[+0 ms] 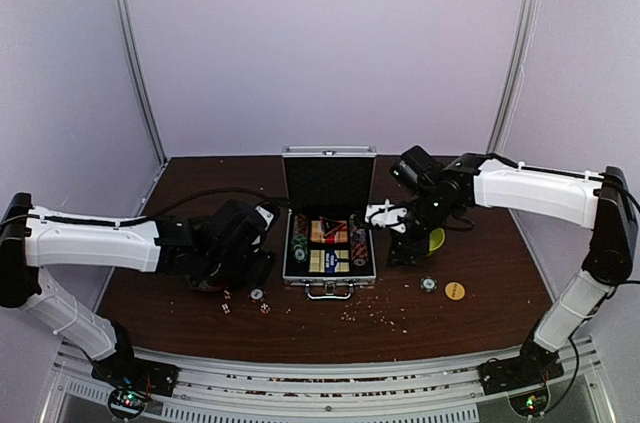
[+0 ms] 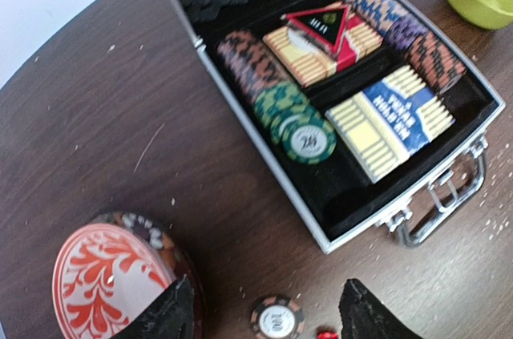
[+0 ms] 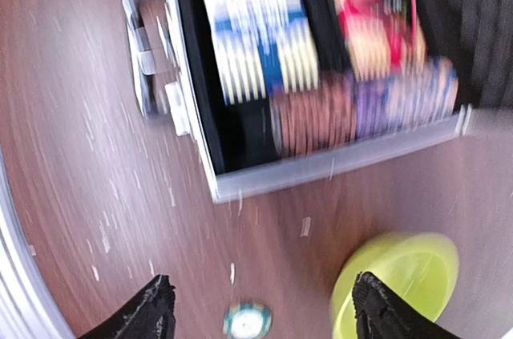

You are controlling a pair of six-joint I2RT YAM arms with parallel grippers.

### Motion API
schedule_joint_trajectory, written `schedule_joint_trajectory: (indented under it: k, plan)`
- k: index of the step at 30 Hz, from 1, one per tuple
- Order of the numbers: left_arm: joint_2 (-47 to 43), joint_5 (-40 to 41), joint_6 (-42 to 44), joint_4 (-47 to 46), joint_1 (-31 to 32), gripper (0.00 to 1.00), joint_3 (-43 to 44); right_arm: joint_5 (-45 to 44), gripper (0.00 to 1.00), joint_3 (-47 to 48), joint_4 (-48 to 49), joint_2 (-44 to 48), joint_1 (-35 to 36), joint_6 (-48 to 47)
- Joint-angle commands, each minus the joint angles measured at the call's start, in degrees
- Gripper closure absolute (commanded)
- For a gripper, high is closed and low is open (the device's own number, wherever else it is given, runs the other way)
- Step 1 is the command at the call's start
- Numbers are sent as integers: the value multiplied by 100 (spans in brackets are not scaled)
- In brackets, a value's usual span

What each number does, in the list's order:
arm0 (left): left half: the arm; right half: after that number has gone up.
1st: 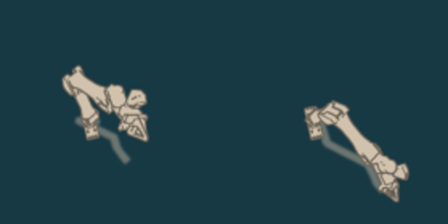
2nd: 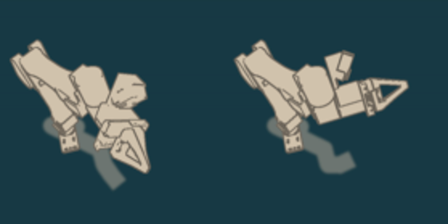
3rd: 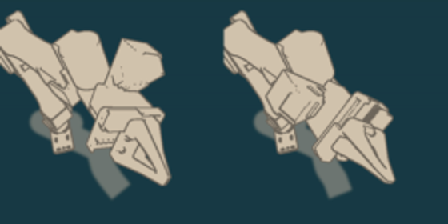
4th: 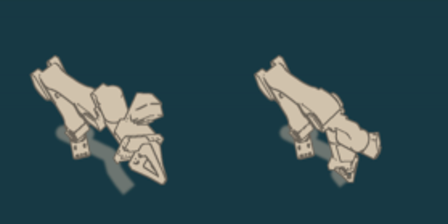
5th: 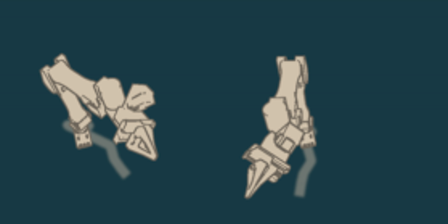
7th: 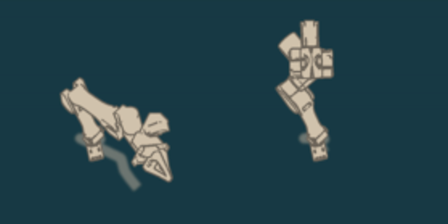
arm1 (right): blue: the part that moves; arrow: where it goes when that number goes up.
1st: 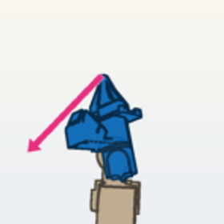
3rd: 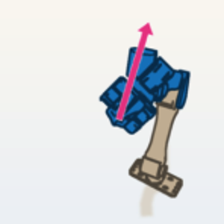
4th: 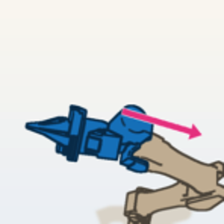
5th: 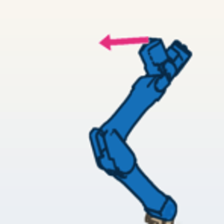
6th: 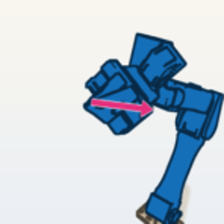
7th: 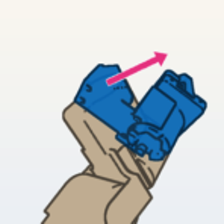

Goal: Pack up texas hold em set

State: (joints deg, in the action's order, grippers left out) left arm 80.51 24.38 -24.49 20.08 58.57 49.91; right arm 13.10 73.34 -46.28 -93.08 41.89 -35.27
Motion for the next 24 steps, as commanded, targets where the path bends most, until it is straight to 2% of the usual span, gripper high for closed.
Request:
schedule_joint_trajectory:
  k: [1,6,11,17,24]
  plan:
    - [325,-149,313,-488,-11,36,420,-70,24,-615,-377,611,-678,21]
    - [658,-247,484,-578,-12,37,645,-585,24,-1470,-521,1190,-1392,-433]
    - [685,-371,467,-784,-6,37,572,-925,27,-2107,-510,1309,-2012,-950]
    - [698,-423,450,-847,-12,37,506,-1275,29,-2696,-310,1231,-2062,-1549]
    - [592,-425,416,-870,-10,37,358,-1381,38,-2810,-7,828,-2053,-1904]
